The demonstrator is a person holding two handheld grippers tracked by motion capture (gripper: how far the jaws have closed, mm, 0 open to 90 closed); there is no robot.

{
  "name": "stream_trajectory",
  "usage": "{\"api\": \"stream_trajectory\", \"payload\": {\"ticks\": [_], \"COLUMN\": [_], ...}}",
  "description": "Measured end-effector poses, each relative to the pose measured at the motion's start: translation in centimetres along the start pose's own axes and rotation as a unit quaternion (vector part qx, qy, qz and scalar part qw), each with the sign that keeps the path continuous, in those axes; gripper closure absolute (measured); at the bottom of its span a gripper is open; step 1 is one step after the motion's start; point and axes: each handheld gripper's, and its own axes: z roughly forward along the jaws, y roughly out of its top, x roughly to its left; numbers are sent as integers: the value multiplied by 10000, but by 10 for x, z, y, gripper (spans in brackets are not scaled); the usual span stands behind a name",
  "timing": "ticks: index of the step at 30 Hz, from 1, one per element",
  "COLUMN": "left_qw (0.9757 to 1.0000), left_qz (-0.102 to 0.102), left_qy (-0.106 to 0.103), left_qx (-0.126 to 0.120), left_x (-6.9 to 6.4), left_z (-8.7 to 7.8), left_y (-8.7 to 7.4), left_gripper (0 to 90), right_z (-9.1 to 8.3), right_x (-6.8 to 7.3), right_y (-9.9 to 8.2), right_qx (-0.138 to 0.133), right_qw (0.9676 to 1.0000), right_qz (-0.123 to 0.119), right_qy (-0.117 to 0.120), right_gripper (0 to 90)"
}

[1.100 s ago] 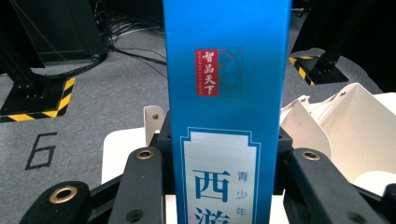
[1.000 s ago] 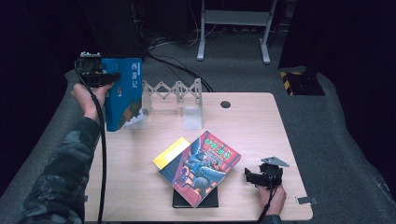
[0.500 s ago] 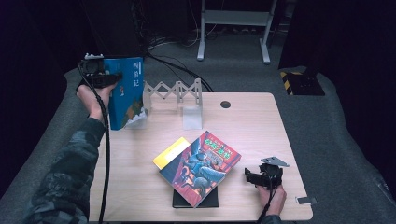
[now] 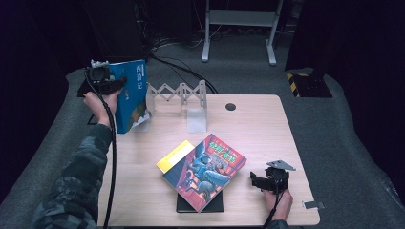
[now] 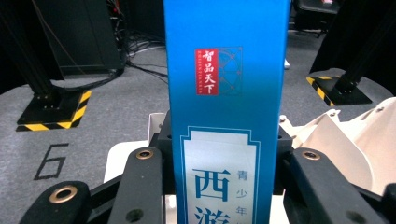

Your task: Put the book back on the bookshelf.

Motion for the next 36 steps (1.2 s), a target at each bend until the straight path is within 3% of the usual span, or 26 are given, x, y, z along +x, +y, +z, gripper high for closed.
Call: {"api": "stream_trajectory", "payload": {"ticks": [4,11,12,16,36], "left_qw": [10000,10000,10000,9999,9991], "left_qz": [-16,-85,-66,-41,258], "left_qy": [46,-21,12,-39,-325], "left_qx": [-82,11,-74,-102,121], "left_x": [-1,1,-1,0,2], "left_z": [3,9,9,6,-24], "left_y": [-8,-26,-28,-30,-51], "left_gripper": [616,615,615,615,612], "right_z": [0,0,0,0,0], "right_x": [0,0,0,0,0], "right_y": [0,0,0,0,0], "right_qx": [-2,-1,-2,-5,16], "right_qw": [10000,10000,10000,10000,10000], "right_qz": [-8,-5,-7,-26,-46], "right_qy": [1,0,-2,-22,-14], "right_gripper": [81,82,82,83,85]}}
